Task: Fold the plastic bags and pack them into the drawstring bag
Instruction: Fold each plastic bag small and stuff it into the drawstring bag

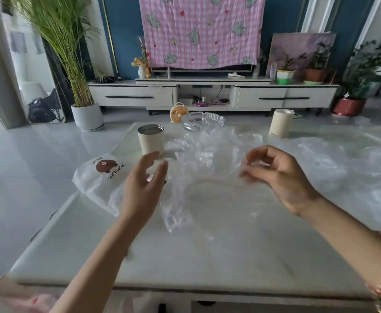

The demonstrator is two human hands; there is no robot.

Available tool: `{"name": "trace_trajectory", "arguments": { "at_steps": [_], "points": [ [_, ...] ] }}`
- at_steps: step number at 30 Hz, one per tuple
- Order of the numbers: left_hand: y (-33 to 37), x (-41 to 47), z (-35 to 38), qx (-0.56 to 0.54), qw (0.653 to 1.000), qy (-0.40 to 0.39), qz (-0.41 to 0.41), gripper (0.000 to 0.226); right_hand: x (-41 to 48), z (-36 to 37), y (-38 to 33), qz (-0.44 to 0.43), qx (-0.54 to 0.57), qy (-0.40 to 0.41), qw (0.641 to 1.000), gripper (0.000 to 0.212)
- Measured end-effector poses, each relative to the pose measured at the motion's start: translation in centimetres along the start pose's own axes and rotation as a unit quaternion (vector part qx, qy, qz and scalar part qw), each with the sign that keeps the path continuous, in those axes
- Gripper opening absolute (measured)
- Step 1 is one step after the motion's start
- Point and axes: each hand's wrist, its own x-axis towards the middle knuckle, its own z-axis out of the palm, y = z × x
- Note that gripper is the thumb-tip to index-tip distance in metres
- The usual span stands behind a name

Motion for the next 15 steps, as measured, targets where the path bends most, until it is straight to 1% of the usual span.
{"name": "trace_trajectory", "arguments": {
  "at_steps": [1,3,5,7,9,11,13,14,15],
  "points": [
    [0.5,-0.8,1.0,-0.010,0.999,-0.039,-0.010,0.056,-0.8,-0.9,0.6,0.011,-0.029,0.004,1.000,0.021],
    [1.0,-1.9,3.5,0.023,0.991,-0.127,-0.028,0.076,-1.8,-2.6,1.8,0.028,-0.081,0.022,0.996,0.019],
    [1.2,-3.0,5.6,0.050,0.975,-0.207,-0.069,0.091,-2.6,-3.6,2.9,0.015,-0.123,0.033,0.992,0.021],
    [1.3,-3.6,7.5,0.052,0.959,-0.261,-0.101,0.096,-3.5,-4.5,3.6,-0.006,-0.146,0.037,0.989,0.025],
    [1.5,-4.1,9.6,0.079,0.945,-0.301,-0.100,0.085,-4.6,-6.0,3.5,-0.013,-0.150,0.035,0.988,0.032],
    [1.4,-3.9,10.9,0.144,0.935,-0.317,-0.061,0.058,-5.0,-6.8,3.5,-0.004,-0.129,0.040,0.991,0.036],
    [1.1,-3.8,12.1,0.187,0.939,-0.287,-0.027,0.024,-5.4,-7.6,4.1,0.010,-0.136,0.051,0.989,0.033],
    [0.8,-3.8,12.8,0.192,0.944,-0.267,-0.022,0.015,-5.6,-8.0,4.7,0.021,-0.155,0.062,0.986,0.031],
    [0.5,-3.9,13.4,0.190,0.950,-0.245,-0.023,0.014,-5.8,-8.3,5.5,0.033,-0.185,0.074,0.979,0.030]
  ]
}}
